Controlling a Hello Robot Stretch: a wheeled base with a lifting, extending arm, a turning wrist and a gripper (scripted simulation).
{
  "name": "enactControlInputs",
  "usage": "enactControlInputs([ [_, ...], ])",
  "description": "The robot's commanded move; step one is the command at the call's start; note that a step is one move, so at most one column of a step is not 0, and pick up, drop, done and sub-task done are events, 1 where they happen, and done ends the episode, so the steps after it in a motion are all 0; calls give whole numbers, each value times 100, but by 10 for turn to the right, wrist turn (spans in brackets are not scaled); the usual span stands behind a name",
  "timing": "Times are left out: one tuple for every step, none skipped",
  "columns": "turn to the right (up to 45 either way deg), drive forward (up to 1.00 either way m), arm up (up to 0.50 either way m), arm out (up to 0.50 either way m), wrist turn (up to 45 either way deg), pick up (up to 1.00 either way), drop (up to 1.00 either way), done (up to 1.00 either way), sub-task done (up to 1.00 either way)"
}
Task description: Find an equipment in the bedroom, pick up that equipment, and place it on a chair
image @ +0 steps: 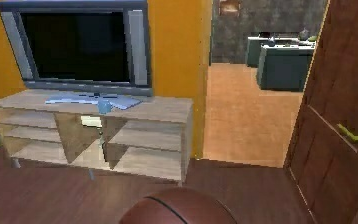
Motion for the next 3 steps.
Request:
enactControlInputs([
  [90,0,0,0,0,0,0,0,0],
  [0,25,0,0,0,0,0,0,0],
  [390,0,0,0,0,0,0,0,0],
])
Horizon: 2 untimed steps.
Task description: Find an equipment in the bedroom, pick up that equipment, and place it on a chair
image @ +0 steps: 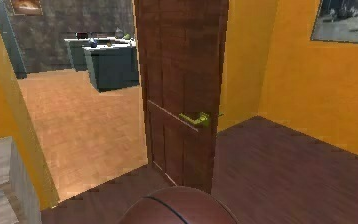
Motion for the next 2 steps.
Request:
enactControlInputs([
  [0,20,0,0,0,0,0,0,0],
  [450,0,0,0,0,0,0,0,0],
])
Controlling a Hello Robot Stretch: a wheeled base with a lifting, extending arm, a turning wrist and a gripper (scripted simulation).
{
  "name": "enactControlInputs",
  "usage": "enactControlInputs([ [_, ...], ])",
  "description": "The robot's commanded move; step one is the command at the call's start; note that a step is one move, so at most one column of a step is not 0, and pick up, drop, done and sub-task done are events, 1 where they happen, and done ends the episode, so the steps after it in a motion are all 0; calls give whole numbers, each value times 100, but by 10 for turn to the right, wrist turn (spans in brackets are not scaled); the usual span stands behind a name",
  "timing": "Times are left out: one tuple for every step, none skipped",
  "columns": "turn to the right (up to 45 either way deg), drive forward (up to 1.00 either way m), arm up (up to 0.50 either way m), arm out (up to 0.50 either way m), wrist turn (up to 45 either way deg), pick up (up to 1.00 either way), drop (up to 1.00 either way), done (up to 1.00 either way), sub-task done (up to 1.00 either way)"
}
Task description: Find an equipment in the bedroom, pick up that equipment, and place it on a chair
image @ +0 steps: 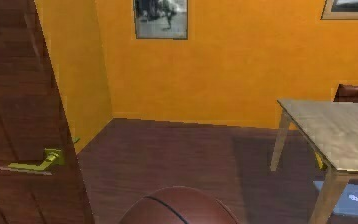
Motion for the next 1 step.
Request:
enactControlInputs([
  [180,0,0,0,0,0,0,0,0],
])
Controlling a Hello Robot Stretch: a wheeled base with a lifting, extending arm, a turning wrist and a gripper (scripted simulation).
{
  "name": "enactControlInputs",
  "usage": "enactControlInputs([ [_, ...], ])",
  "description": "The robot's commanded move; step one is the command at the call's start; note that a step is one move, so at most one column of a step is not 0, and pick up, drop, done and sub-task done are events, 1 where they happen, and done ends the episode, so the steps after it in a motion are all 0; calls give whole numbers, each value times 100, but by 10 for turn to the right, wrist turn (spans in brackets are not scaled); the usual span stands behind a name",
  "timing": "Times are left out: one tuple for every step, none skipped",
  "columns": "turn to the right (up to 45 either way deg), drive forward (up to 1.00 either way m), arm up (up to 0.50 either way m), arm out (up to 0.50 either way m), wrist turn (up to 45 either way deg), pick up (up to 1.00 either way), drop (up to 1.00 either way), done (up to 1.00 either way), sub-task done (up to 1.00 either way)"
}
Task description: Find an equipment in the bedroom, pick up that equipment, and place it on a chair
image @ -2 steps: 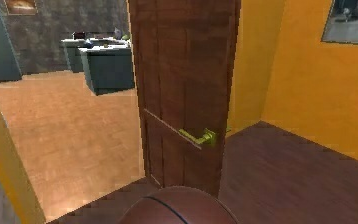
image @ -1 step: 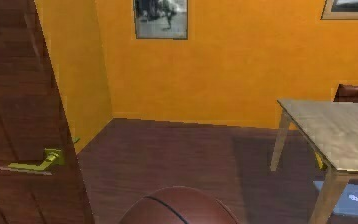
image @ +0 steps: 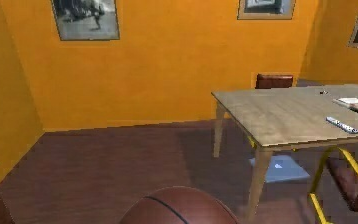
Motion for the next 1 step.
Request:
enactControlInputs([
  [0,35,0,0,0,0,0,0,0],
])
